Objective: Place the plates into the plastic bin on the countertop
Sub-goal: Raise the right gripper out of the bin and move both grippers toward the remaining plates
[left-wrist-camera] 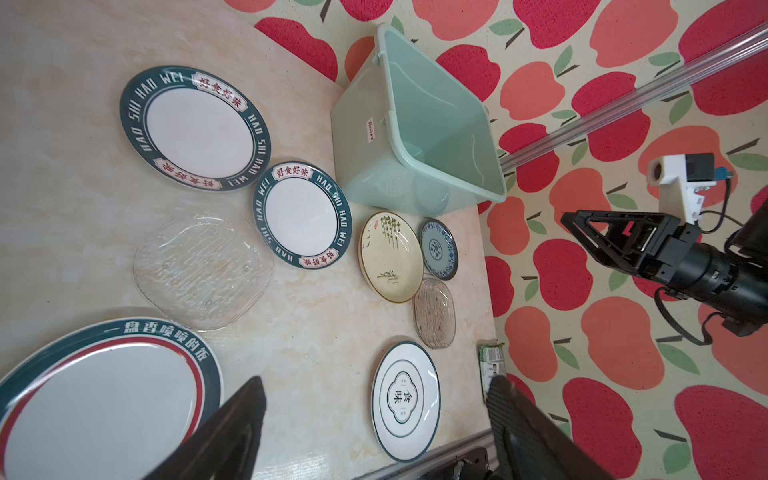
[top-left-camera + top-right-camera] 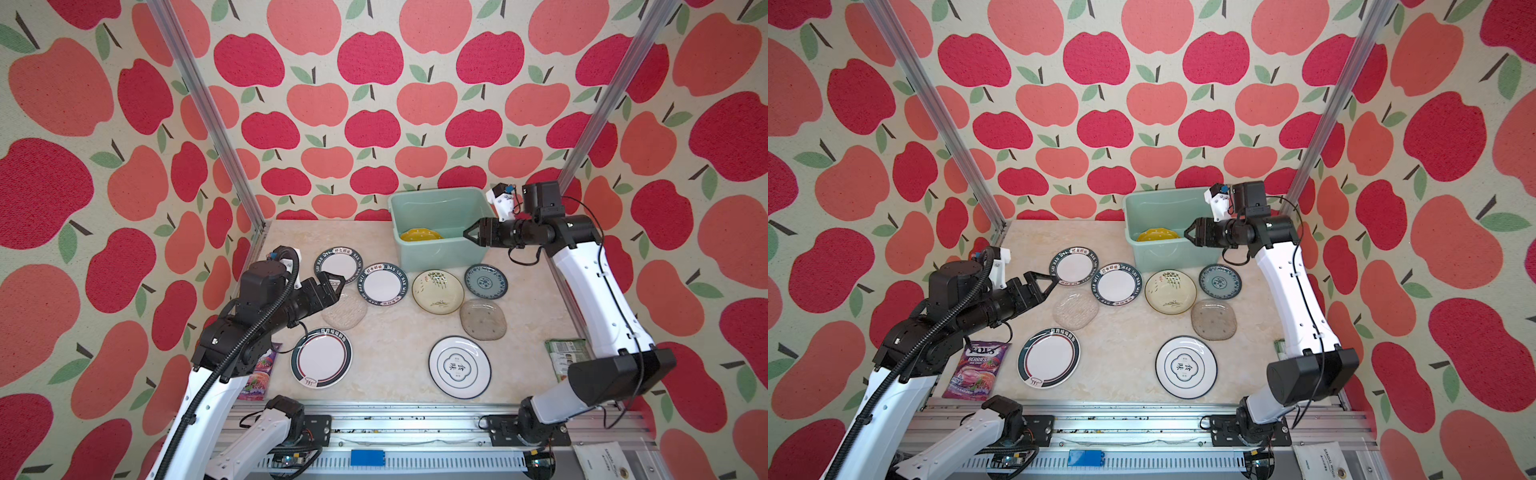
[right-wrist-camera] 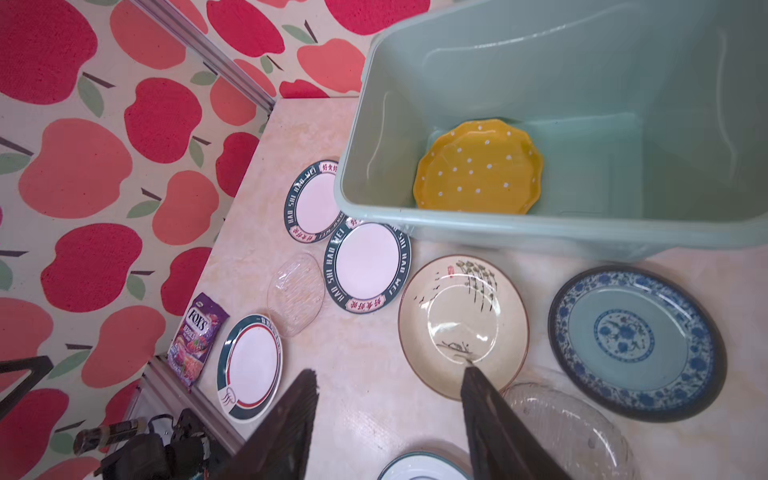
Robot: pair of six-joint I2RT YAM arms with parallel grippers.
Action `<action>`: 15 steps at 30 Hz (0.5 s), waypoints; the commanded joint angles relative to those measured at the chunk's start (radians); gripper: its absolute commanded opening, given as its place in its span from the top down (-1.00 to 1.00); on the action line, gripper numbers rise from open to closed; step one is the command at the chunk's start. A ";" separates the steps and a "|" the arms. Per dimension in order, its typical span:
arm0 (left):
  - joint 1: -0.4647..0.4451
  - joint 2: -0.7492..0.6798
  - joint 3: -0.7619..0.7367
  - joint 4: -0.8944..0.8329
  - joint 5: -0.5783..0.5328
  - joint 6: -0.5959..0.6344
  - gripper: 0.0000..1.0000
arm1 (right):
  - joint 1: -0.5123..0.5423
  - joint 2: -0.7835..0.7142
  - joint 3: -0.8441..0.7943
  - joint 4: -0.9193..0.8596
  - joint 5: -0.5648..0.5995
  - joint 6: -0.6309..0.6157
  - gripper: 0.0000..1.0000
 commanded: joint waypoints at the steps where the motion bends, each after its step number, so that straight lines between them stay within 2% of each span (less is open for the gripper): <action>1: -0.036 -0.006 -0.047 -0.050 0.113 -0.046 -0.72 | 0.031 -0.178 -0.174 -0.013 0.019 0.029 -0.21; 4: -0.133 0.014 -0.066 -0.028 0.090 -0.055 -0.72 | 0.054 -0.307 -0.313 -0.040 0.063 0.072 -0.22; 10: -0.334 0.115 -0.091 0.024 -0.006 -0.116 -0.72 | 0.059 -0.467 -0.473 -0.135 0.139 0.152 -0.22; 15: -0.430 0.224 -0.125 0.083 0.018 -0.234 -0.72 | 0.059 -0.524 -0.575 -0.203 0.184 0.217 -0.23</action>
